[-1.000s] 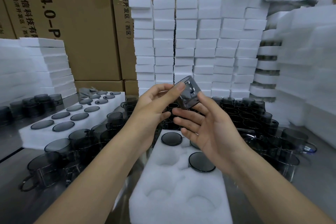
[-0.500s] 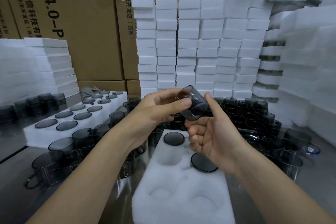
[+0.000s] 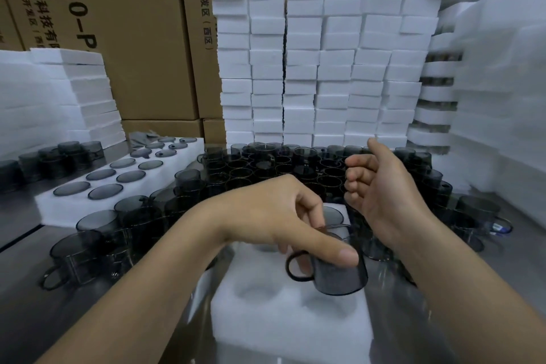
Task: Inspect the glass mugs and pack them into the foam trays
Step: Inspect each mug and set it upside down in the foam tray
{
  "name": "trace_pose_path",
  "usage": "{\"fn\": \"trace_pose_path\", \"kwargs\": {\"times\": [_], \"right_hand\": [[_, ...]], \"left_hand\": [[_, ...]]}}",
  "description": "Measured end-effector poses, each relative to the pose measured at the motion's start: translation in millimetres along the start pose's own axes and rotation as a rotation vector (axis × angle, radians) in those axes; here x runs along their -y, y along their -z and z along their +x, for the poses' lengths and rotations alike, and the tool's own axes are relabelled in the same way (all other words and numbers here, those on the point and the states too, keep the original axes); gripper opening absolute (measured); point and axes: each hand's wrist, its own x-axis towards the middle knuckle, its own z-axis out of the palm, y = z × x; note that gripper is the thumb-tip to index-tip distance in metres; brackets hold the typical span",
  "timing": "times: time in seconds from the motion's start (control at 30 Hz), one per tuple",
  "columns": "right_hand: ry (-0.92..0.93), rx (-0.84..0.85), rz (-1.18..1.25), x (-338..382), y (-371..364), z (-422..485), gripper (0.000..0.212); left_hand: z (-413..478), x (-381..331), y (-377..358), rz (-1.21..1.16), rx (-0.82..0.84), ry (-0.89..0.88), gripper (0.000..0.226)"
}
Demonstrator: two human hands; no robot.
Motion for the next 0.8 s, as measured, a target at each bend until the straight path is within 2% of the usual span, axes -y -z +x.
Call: {"fn": "trace_pose_path", "kwargs": {"times": [0.13, 0.3, 0.5, 0.7, 0.8], "right_hand": [[0.018, 0.029, -0.036, -1.6, -4.2, -2.3, 0.045], [0.019, 0.047, -0.059, -1.9, -5.5, -4.3, 0.041], [0.025, 0.051, -0.067, -2.1, -4.9, -2.4, 0.04], [0.028, 0.07, -0.078, -2.4, -5.6, -2.7, 0.039], [0.031, 0.067, -0.085, -2.1, -5.3, -2.4, 0.038]], "left_hand": [[-5.2, -10.1, -2.1, 0.074, 0.049, 0.052, 0.067], [-9.4, -18.4, -7.0, 0.176, 0.081, 0.029, 0.058], [-12.6, -18.8, -2.0, 0.265, 0.074, 0.074, 0.067], [-12.2, -20.4, -5.4, 0.267, 0.094, 0.078, 0.061], [-12.6, -23.8, -8.5, 0.316, 0.099, 0.081, 0.065]]}}
